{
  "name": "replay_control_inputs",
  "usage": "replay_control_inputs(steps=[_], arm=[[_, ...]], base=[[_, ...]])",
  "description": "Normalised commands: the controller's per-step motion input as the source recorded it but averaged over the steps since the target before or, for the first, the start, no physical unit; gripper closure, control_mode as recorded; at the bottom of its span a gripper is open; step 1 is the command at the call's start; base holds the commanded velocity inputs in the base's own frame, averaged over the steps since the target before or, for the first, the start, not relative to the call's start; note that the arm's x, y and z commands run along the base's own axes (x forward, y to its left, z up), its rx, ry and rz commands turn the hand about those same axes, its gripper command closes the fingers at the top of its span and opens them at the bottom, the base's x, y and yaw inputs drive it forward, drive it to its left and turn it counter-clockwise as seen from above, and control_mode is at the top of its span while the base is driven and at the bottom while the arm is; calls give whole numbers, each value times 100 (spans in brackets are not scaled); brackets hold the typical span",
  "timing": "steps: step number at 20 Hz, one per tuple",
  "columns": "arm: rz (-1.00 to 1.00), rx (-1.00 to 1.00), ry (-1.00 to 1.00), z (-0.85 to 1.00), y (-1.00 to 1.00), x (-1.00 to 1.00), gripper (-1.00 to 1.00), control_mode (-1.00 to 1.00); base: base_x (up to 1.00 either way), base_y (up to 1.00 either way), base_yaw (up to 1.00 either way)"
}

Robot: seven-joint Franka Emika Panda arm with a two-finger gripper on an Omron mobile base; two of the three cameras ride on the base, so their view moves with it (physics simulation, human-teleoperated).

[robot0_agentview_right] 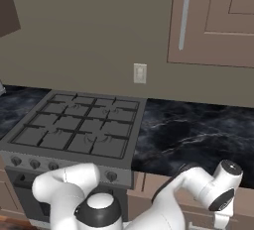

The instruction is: Take the tongs from the drawer on the right and place them on the dining counter next to the tray containing the kebab skewer.

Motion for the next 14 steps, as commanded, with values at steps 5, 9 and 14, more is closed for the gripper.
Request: replay_control_inputs(steps=[5, 9, 14], arm=[[0, 0, 15, -10, 0, 0, -100, -100], [0, 0, 13, -29, 0, -14, -100, -100], [0, 0, 8, -22, 0, -39, -100, -100]], base=[[0, 0, 0], [0, 0, 0], [0, 0, 0]])
